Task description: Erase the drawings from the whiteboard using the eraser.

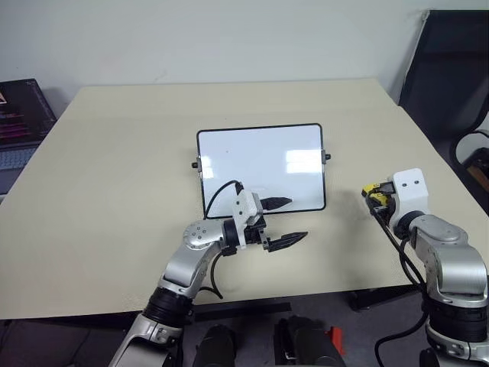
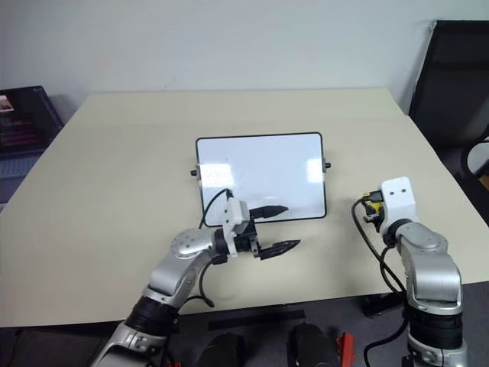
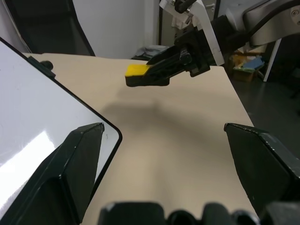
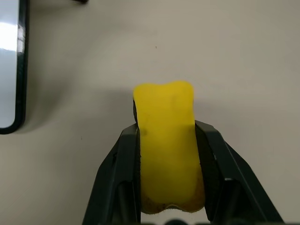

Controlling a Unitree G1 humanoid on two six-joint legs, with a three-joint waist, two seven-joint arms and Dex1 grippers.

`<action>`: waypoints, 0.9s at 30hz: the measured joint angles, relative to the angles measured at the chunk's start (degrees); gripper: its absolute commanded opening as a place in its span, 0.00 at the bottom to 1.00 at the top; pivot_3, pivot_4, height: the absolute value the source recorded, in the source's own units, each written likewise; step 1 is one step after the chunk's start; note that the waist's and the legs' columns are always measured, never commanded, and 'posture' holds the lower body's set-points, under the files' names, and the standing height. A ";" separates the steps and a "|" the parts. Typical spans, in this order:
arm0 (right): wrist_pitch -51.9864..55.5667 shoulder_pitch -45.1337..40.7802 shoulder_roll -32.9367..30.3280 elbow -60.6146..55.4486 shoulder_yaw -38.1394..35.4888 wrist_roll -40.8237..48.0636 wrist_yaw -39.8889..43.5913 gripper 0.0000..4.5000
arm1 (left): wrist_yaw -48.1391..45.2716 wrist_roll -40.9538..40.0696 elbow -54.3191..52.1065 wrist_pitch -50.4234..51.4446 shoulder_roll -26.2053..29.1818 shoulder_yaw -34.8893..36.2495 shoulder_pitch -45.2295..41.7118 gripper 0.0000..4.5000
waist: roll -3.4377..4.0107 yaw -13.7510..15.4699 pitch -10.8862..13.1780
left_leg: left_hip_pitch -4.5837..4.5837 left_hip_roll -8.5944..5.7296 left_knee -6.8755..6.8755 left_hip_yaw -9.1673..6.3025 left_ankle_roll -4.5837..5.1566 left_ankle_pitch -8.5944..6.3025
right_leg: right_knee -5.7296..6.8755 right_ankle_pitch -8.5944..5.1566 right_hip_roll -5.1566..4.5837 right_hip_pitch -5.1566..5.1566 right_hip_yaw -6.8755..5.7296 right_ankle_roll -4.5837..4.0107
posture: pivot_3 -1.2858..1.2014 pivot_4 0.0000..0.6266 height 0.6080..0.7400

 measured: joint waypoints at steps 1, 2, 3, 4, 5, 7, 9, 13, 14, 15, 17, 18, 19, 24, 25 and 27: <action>0.13 -0.12 0.41 0.23 -0.01 0.45 -0.43 0.27 | -0.39 0.12 0.96 -0.59 0.00 -0.01 0.00 1.00 | 0.00 -0.01 0.00 | 0.00 0.01 0.00 -0.01 0.00 0.00 | 0.01 0.00 0.00 0.00 -0.02 -0.01 | 0.52 0.24 1.00; 0.14 -0.38 0.72 0.71 0.00 1.00 -0.78 0.27 | -0.57 0.42 2.02 -1.23 0.01 -0.02 -0.02 1.00 | 0.00 0.00 0.00 | 0.00 0.01 0.00 -0.01 0.00 0.00 | 0.01 0.00 0.00 0.00 -0.02 -0.01 | 0.52 0.24 1.00; 0.13 -0.47 0.85 1.08 0.01 1.31 -0.96 0.27 | -0.85 0.61 2.71 -1.66 0.01 -0.02 -0.03 1.00 | 0.00 0.02 0.00 | 0.00 0.01 0.00 -0.02 0.00 0.00 | 0.00 0.00 0.00 -0.01 -0.02 -0.01 | 0.52 0.24 1.00; -0.12 -0.64 1.01 1.67 0.07 1.58 -1.38 0.27 | -1.22 0.86 3.54 -2.11 0.06 -0.02 -0.08 1.00 | 0.00 0.04 0.00 | -0.01 0.00 -0.01 -0.02 0.00 0.00 | -0.01 0.00 0.00 -0.01 -0.02 0.00 | 0.52 0.24 1.00; -0.67 -1.21 1.28 2.94 0.20 1.62 -1.92 0.27 | -1.49 1.24 4.46 -2.87 0.14 -0.02 -0.23 1.00 | 0.00 0.02 0.00 | -0.01 0.00 0.00 0.00 0.00 0.00 | -0.02 0.00 0.00 -0.01 0.00 0.00 | 0.52 0.24 1.00; -2.13 -2.63 1.93 5.92 0.61 1.65 -2.87 0.27 | -1.69 2.20 6.26 -4.28 0.31 -0.06 -0.86 1.00 | 0.00 0.00 0.00 | -0.02 -0.02 0.00 0.01 0.00 0.00 | -0.02 0.00 0.00 -0.01 0.02 0.01 | 0.52 0.24 1.00; -3.58 -3.34 2.43 7.94 1.37 1.81 -3.42 0.27 | -1.84 2.49 6.70 -5.01 0.31 -0.06 -1.13 1.00 | 0.00 0.06 0.00 | -0.02 -0.01 -0.02 -0.01 0.00 0.00 | -0.03 0.00 0.00 -0.01 0.00 0.01 | 0.52 0.24 1.00; -4.40 -3.72 2.60 10.26 2.16 2.30 -4.27 0.27 | -2.19 2.49 6.70 -5.25 0.35 -0.04 -1.60 1.00 | 0.00 0.09 0.00 | -0.04 -0.01 -0.03 -0.01 0.00 0.00 | -0.03 0.00 0.00 -0.01 0.01 0.01 | 0.52 0.24 1.00; -4.46 -3.94 2.60 10.87 2.15 2.61 -4.42 0.27 | -2.18 2.49 6.69 -5.25 0.38 -0.03 -1.61 1.00 | 0.00 0.09 0.00 | -0.04 -0.01 -0.02 0.00 0.00 0.00 | -0.03 0.01 0.00 -0.01 0.01 0.02 | 0.52 0.24 1.00; -4.53 -4.14 2.60 11.44 2.14 2.89 -4.57 0.27 | -2.13 2.49 6.68 -5.24 0.40 -0.03 -1.60 1.00 | 0.00 0.08 0.00 | -0.03 -0.01 -0.02 0.00 0.01 0.00 | -0.02 0.01 0.00 -0.01 0.01 0.02 | 0.52 0.24 1.00; -4.75 -4.25 2.59 12.00 2.13 3.45 -4.81 0.27 | -1.96 2.49 6.57 -5.23 0.41 -0.04 -1.60 1.00 | 0.00 0.08 0.00 | -0.02 0.00 -0.02 -0.01 0.01 0.00 | 0.00 0.01 0.00 -0.01 0.00 0.02 | 0.52 0.24 1.00; -4.93 -4.26 2.59 12.22 2.12 3.70 -4.99 0.27 | -1.81 2.49 6.45 -5.19 0.42 -0.04 -1.59 1.00 | 0.00 0.07 0.00 | -0.01 0.00 -0.02 -0.01 0.01 0.00 | 0.01 0.01 0.00 -0.01 0.00 0.01 | 0.52 0.24 1.00; -5.09 -4.26 2.59 12.41 2.12 3.77 -5.26 0.27 | -1.61 2.49 6.27 -5.18 0.42 -0.04 -1.59 1.00 | 0.00 0.08 0.00 | -0.01 0.00 -0.02 -0.01 0.01 0.00 | 0.01 0.00 0.00 -0.01 0.00 0.01 | 0.52 0.24 1.00; -5.62 -4.28 2.55 13.11 2.11 3.97 -6.12 0.43 | -1.43 2.50 5.75 -5.00 0.55 -0.04 -1.59 1.00 | 0.00 0.07 0.00 | -0.03 -0.01 -0.02 0.00 0.01 0.00 | 0.00 0.01 0.00 -0.01 0.01 0.02 | 0.52 0.24 1.00; -5.62 -4.35 2.55 13.19 2.11 4.09 -6.35 0.48 | -1.43 2.50 5.75 -4.93 0.65 -0.04 -1.59 1.00 | 0.00 0.06 0.00 | -0.02 0.00 -0.02 0.00 0.01 0.00 | 0.00 0.01 0.00 -0.01 0.01 0.02 | 0.52 0.24 1.00; -5.62 -4.81 2.56 13.68 2.06 4.37 -6.79 0.63 | -1.42 2.50 5.75 -4.81 0.72 -0.04 -1.59 1.00 | 0.00 0.05 0.00 | -0.02 -0.01 -0.02 -0.01 0.01 0.00 | 0.00 0.01 0.00 -0.01 0.01 0.02 | 0.52 0.24 1.00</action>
